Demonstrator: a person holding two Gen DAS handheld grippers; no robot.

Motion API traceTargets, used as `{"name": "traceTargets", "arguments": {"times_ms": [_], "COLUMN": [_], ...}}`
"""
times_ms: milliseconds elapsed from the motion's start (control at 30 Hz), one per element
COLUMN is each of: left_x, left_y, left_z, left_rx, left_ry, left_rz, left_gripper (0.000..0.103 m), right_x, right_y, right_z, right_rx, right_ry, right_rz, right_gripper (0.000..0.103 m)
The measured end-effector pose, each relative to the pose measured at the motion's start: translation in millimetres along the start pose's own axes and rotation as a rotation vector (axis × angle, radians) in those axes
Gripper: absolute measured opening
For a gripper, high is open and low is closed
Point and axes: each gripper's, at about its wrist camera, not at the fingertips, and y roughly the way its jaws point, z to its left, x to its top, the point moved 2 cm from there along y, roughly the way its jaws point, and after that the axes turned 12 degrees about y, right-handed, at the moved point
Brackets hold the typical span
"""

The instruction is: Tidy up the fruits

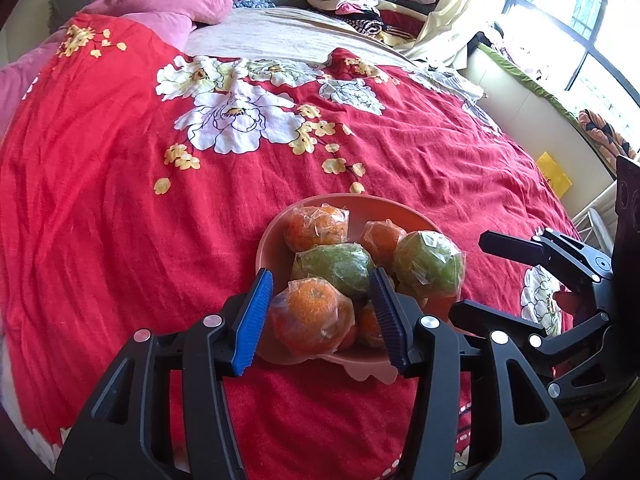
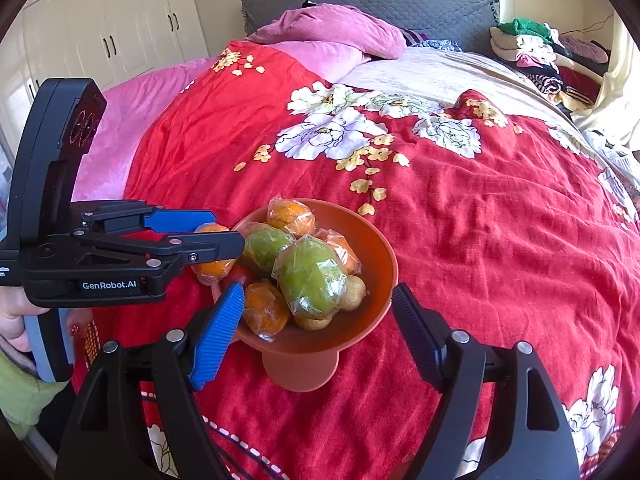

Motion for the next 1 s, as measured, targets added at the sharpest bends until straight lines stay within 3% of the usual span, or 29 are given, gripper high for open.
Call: {"name": "traceTargets", "arguments": {"times_ms": [500,1000], "left_x": [4,-1], "left_y": [-20,-75], "left_z": [-5,2], "left_rx": [0.012,0.070], "left_ry": [0.002,-0.044], "left_rz": [-0.037,-0.121], "left_gripper": [0.050,0.077], "right_x": [1,-7], "right_y": [-20,-56], "right_z": [4,15], "right_rx": [-0.004,-0.016], "right_ry": [0.000,0.002], "right_rz": [-0.039,-0.093], "right_gripper": [0.085,0.094]}}
